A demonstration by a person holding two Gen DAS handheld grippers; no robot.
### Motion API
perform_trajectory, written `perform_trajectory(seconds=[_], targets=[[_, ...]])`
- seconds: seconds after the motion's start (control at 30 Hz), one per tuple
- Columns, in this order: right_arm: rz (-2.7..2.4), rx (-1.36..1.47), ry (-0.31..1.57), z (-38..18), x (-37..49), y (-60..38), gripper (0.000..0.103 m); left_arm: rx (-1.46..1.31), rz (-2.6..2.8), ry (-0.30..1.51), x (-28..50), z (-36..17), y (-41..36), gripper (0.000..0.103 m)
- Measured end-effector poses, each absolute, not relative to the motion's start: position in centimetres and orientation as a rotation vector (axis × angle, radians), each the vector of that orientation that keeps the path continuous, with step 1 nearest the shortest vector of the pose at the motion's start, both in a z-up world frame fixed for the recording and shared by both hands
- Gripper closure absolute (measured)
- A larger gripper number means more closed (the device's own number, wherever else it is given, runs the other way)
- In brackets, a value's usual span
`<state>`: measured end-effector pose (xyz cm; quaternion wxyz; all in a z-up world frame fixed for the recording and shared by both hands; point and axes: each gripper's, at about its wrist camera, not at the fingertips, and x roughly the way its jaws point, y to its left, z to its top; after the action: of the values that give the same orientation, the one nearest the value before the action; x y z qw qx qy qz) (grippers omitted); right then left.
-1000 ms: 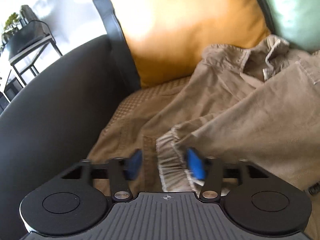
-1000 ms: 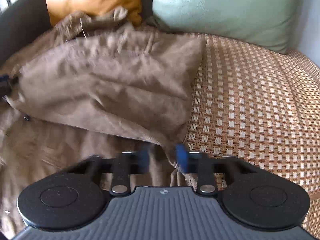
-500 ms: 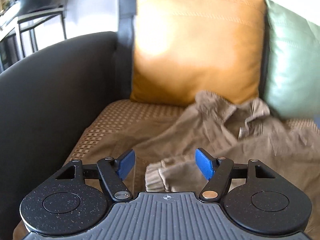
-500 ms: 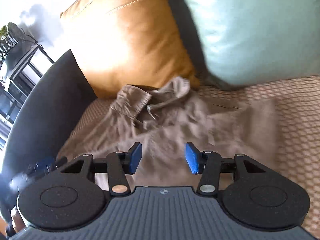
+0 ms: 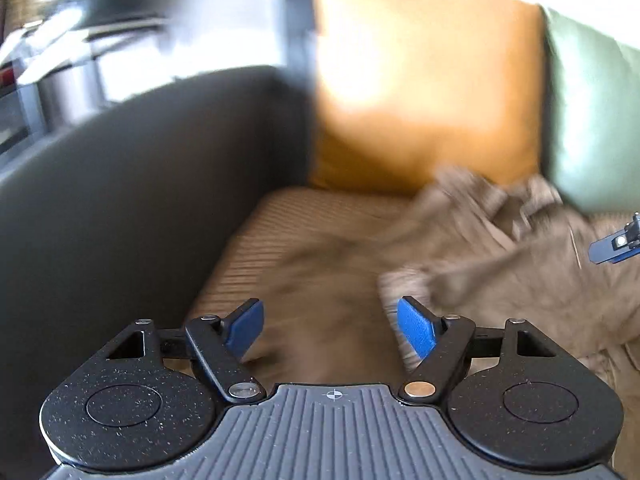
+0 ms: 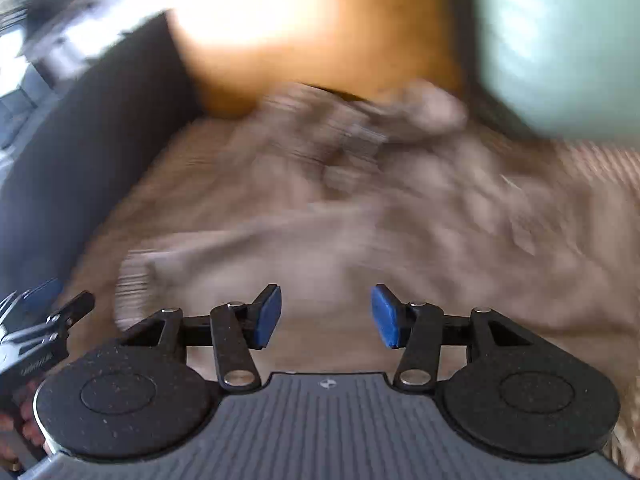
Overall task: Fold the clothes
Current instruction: 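Release both tools and reach toward the other trouser cuff, then grasp the elastic cuff with the left tool and lift it up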
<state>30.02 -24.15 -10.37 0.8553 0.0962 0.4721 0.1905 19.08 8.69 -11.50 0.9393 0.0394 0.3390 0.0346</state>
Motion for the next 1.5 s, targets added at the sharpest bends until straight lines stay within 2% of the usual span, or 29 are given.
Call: perform_trajectory(seconds=[0.07,0.23,0.37,0.53,0.6,0.63,0.73,1.03,1.23,1.5], targets=[[0.524,0.165,0.962,-8.5,28.6,-20.8,0.038,0.059,0.13,0.699,16.0,-11.0,11.7,0.019],[0.734,0.008,0.95,-6.6,25.2,-11.9,0.038,0.019,0.254,0.715,9.1,-10.1,18.6,0.019],[0.808,-0.057,0.975,-6.7,23.4,-7.3,0.037,0.07,0.206,0.729,8.0,-11.0,19.4,0.019],[0.832,-0.059,1.015,-6.8,22.3,-5.0,0.036,0.126,0.151,0.772,10.6,-12.7,19.0,0.02],[0.843,-0.034,1.031,-6.9,22.1,-4.5,0.036,0.148,0.129,0.789,11.6,-13.4,18.9,0.047],[0.849,-0.017,1.039,-6.9,22.1,-4.3,0.036,0.129,0.117,0.816,12.2,-13.7,19.2,0.078],[0.866,0.03,1.061,-6.9,22.3,-3.0,0.036,-0.031,0.114,0.814,12.6,-12.5,21.5,0.084],[0.897,0.219,1.059,-5.3,23.8,0.8,0.034,-0.299,0.117,0.617,12.3,-3.5,26.4,0.088],[0.915,0.059,0.918,-3.4,22.0,2.6,0.03,-0.418,0.12,0.552,13.9,-0.6,27.8,0.088],[0.952,-0.404,0.579,-0.2,18.5,5.9,0.019,-0.394,0.062,0.507,14.3,2.2,27.0,0.088]])
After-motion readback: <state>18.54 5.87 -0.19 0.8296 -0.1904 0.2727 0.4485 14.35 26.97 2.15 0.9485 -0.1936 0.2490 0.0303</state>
